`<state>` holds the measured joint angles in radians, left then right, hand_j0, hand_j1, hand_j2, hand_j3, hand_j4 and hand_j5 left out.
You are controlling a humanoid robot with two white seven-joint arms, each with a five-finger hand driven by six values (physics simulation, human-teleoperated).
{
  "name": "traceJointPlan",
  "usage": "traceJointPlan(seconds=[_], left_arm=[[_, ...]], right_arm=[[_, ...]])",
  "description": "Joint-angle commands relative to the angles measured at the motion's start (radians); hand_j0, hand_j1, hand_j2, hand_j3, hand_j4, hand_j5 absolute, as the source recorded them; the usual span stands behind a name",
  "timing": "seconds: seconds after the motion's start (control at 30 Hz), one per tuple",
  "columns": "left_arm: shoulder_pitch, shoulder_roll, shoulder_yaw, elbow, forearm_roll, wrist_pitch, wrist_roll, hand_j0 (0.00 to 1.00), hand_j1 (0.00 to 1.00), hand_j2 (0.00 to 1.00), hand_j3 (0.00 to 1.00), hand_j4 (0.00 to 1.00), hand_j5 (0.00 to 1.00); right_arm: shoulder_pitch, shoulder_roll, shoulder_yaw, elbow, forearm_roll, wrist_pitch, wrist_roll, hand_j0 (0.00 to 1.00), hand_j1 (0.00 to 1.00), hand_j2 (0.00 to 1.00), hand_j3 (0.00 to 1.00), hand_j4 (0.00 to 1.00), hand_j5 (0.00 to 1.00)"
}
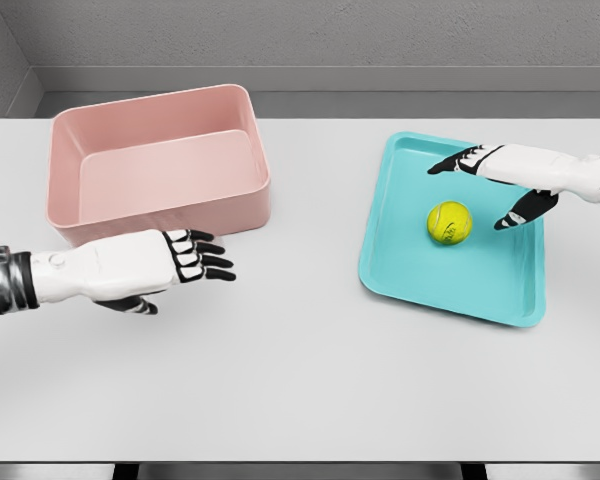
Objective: Put the tennis from the blue tray into the pink basket with both arms
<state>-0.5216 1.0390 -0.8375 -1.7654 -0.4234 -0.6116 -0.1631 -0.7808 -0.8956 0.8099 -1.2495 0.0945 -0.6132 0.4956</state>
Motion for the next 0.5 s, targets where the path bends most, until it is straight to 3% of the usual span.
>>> traceJointPlan(seconds=[0.0, 0.07, 0.13, 0.37, 0.47], left_arm=[[0.0, -0.008, -0.041, 0.0, -0.011, 0.001, 0.0, 1.0, 1.0, 1.0, 1.0, 1.0, 1.0], [0.0, -0.01, -0.041, 0.0, -0.011, 0.001, 0.002, 1.0, 1.0, 1.0, 1.0, 1.0, 1.0], [-0.002, -0.01, -0.04, 0.0, -0.011, 0.001, 0.002, 1.0, 1.0, 1.0, 1.0, 1.0, 1.0], [-0.017, -0.01, -0.038, 0.0, -0.011, 0.001, 0.008, 1.0, 1.0, 1.0, 1.0, 1.0, 1.0], [-0.02, -0.011, -0.038, 0.0, -0.011, 0.001, 0.008, 1.0, 1.0, 1.0, 1.0, 1.0, 1.0]], right_arm=[[0.0, -0.002, 0.009, -0.001, -0.006, 0.002, -0.008, 1.0, 1.0, 1.0, 1.0, 1.0, 1.0], [0.0, -0.002, 0.011, 0.001, -0.006, 0.002, -0.014, 1.0, 1.0, 1.0, 1.0, 1.0, 1.0], [-0.002, -0.003, 0.054, 0.001, -0.002, 0.002, -0.092, 1.0, 1.0, 1.0, 1.0, 1.0, 1.0], [-0.002, -0.002, 0.084, 0.015, -0.001, 0.002, -0.094, 1.0, 1.0, 1.0, 1.0, 1.0, 1.0], [-0.002, 0.006, 0.103, 0.019, 0.004, 0.049, -0.084, 1.0, 1.0, 1.0, 1.0, 1.0, 1.0]])
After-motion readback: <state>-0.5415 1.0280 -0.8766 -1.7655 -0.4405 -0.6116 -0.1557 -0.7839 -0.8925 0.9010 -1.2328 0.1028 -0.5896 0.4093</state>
